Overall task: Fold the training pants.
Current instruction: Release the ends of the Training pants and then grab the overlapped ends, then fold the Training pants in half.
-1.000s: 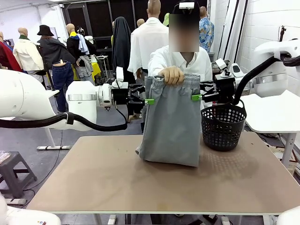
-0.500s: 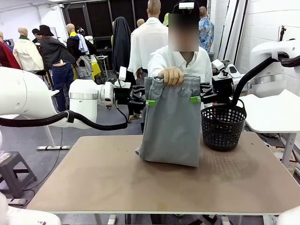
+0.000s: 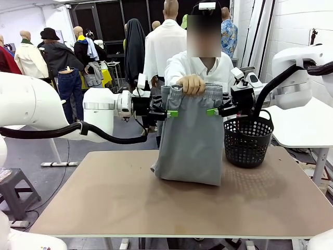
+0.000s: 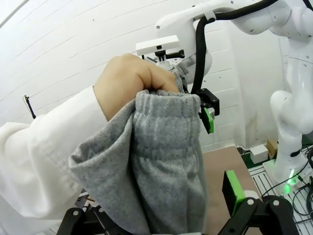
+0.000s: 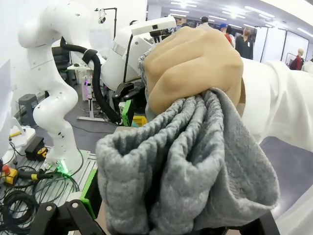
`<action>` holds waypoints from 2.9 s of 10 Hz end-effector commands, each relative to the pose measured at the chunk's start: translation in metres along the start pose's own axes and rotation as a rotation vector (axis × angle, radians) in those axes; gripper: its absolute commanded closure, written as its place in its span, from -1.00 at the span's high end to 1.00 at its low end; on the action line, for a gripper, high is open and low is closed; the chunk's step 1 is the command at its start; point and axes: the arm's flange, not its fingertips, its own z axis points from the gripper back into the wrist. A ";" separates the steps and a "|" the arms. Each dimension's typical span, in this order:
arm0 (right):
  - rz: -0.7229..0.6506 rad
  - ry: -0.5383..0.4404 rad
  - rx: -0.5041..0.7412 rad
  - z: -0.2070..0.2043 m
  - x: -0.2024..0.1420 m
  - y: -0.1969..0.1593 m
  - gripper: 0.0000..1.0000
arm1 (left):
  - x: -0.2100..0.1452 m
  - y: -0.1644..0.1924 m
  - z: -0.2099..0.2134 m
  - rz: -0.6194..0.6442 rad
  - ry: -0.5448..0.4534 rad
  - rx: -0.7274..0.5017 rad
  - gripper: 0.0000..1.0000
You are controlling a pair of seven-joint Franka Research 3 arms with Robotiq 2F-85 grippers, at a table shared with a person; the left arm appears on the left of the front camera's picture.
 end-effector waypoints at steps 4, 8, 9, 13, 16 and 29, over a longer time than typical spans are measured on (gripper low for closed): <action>-0.006 -0.067 -0.063 -0.021 -0.010 -0.012 1.00 | -0.005 0.013 -0.023 0.107 -0.025 0.109 1.00; -0.020 -0.071 -0.094 -0.020 -0.013 -0.016 0.92 | -0.008 0.017 -0.027 0.110 -0.013 0.076 0.60; -0.052 -0.045 -0.101 -0.019 -0.014 -0.018 0.53 | -0.007 0.016 -0.025 0.112 -0.054 0.070 0.20; -0.070 -0.061 -0.095 -0.017 -0.014 -0.019 -1.00 | -0.008 0.017 -0.020 0.117 -0.071 0.094 -1.00; -0.069 -0.084 -0.096 -0.015 -0.013 -0.020 -1.00 | -0.010 0.017 -0.021 0.129 -0.061 0.082 -1.00; -0.061 -0.052 -0.096 -0.011 -0.019 -0.019 -1.00 | -0.019 0.018 -0.021 0.123 -0.029 0.084 -1.00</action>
